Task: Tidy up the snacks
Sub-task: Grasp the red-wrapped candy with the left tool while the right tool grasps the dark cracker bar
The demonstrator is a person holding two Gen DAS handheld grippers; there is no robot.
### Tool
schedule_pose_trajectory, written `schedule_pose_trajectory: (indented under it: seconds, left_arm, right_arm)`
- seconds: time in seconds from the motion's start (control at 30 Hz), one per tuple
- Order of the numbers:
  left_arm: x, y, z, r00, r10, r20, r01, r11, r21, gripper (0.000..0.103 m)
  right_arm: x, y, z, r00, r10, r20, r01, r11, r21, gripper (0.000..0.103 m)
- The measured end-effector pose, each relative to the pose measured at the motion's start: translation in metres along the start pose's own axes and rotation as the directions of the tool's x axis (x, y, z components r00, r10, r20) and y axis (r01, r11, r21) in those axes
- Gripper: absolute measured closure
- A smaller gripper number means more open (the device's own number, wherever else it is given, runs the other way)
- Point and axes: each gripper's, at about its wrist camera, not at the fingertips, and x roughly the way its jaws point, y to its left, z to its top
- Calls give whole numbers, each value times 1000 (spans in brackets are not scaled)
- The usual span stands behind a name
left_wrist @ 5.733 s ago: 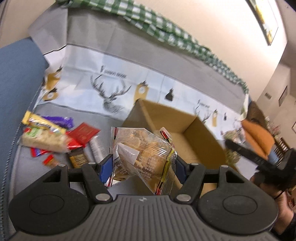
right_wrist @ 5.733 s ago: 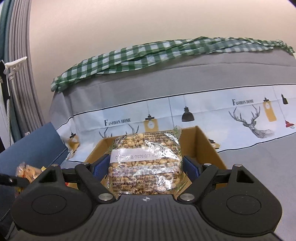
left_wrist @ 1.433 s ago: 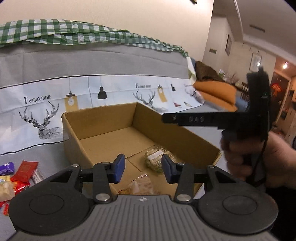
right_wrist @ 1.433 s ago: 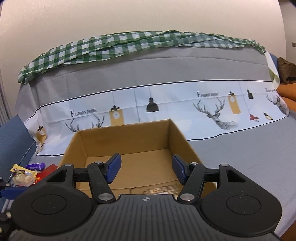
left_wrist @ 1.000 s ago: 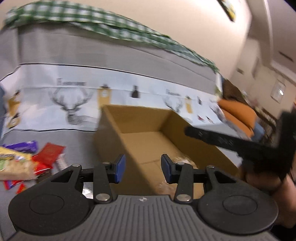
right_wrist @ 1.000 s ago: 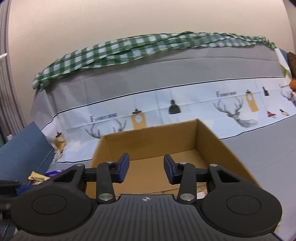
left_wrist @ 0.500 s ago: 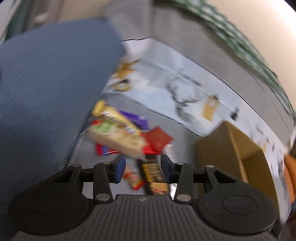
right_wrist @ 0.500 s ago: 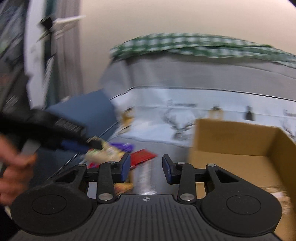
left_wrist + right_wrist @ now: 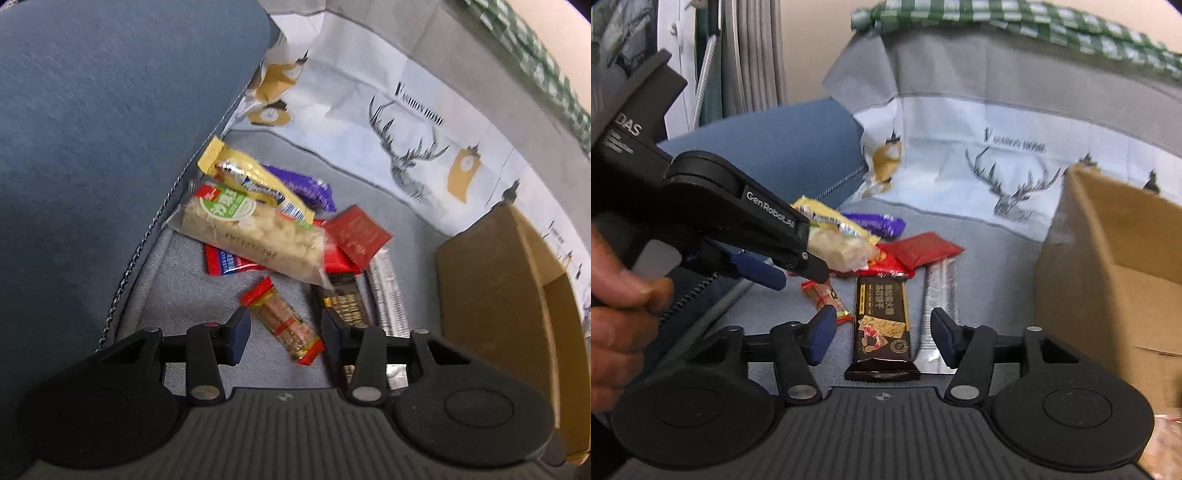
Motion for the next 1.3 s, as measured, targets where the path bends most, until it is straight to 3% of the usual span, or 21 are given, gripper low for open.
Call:
schedule_pose_trajectory:
  seconds: [0.17,0.3,0.43,0.53,0.63,0.7,0.77,1.0,1.23,1.3]
  left_arm:
    - [15,-1,2,1000,9,-25,-9,1000,3,55]
    - [25,-9,2,999,27,-35,-26,999,35,45]
    - [31,-16,0,998,53,-27,-51,995,85,44]
    - [32,-19,0,998,67,-16,-65,992,107,45]
    - [32,-24,-2,995,99,-8,-97,985,146,54]
    - [32,-29,-4,992,130,-6,-126,973,191,71]
    - [30,-30,-6,989,150,-9,-144,963,226,80]
    - [14,-20,-11,989,143,-32,-132,963,236,84]
    - [-1,-8,-15,993,63,-99,-42,979,199,84]
    - [0,-10,-18,990,83,-113,-56,973,225,84]
  right_arm:
    - [28,5,0,998,-14,-67,13,1000,-12,34]
    - [44,8,-3,992,-37,-124,34,999,-31,34]
    - [49,6,-5,988,-38,-153,34,999,-24,34]
    - [47,8,-7,987,-30,-157,24,999,-42,54]
    - [43,7,-8,987,-30,-159,25,999,-30,60]
    - [38,8,-8,986,-27,-162,23,999,-28,61]
    - [33,9,-9,984,-23,-176,19,1000,-22,61]
    - [9,13,-18,974,-21,-225,20,1000,-6,62]
    - [-19,25,-31,958,-19,-286,30,999,34,62]
    - [-25,23,-34,952,-14,-306,35,997,64,61]
